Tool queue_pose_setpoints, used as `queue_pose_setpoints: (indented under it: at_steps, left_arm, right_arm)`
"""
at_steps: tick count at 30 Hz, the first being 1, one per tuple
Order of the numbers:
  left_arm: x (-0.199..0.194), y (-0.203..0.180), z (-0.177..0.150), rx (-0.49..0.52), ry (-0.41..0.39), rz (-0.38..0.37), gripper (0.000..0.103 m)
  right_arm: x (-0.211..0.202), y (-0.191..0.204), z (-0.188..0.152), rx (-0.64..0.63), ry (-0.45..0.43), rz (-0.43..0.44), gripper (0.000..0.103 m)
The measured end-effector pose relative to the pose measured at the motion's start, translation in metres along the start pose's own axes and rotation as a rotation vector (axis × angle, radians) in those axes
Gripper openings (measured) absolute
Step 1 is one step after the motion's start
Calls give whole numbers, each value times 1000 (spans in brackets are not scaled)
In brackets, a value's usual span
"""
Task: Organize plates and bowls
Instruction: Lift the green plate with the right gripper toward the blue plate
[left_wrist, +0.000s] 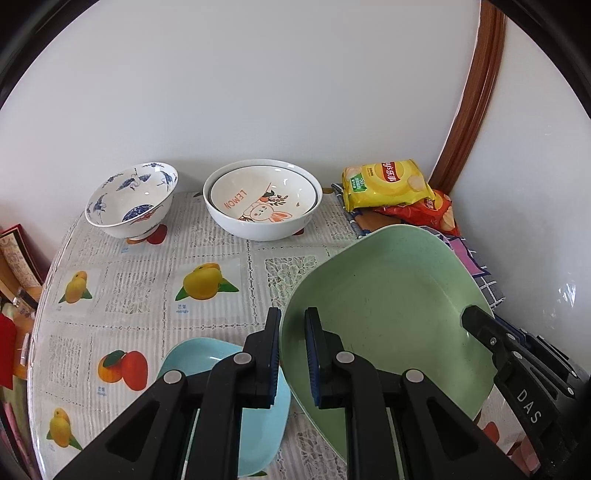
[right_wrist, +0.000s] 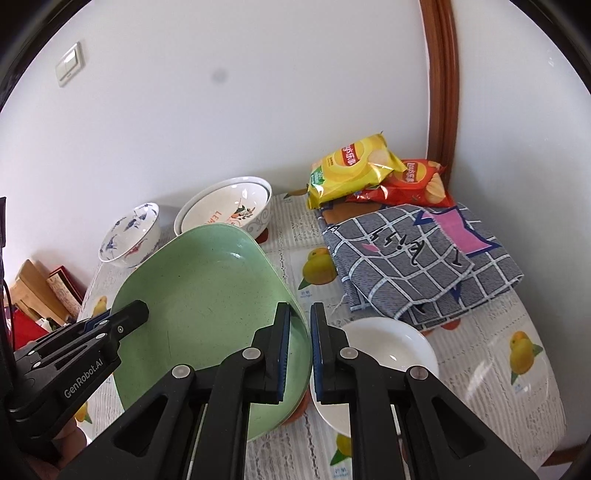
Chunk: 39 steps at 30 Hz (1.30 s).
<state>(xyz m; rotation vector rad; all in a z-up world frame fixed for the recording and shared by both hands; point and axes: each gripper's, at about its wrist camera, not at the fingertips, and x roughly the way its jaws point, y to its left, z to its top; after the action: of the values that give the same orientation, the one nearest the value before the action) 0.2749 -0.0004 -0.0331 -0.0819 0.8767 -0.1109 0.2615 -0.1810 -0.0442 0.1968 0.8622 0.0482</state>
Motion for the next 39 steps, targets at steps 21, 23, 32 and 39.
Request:
queue_pose_setpoints:
  at_steps: [21, 23, 32, 39]
  left_arm:
    - [-56, -19, -29, 24, -36, -4, 13]
    - [-59, -21, -30, 27, -39, -6, 13]
    - [-63, -22, -33, 28, -37, -15, 13]
    - [-64, -19, -32, 30, -37, -10, 13]
  right_arm:
    - [-67, -13, -37, 49, -51, -1, 11]
    - [-70, -15, -38, 53, -56, -1, 11]
    - [-78, -16, -41, 61, -64, -7, 11]
    - [-78, -14, -42, 64, -66, -3, 11]
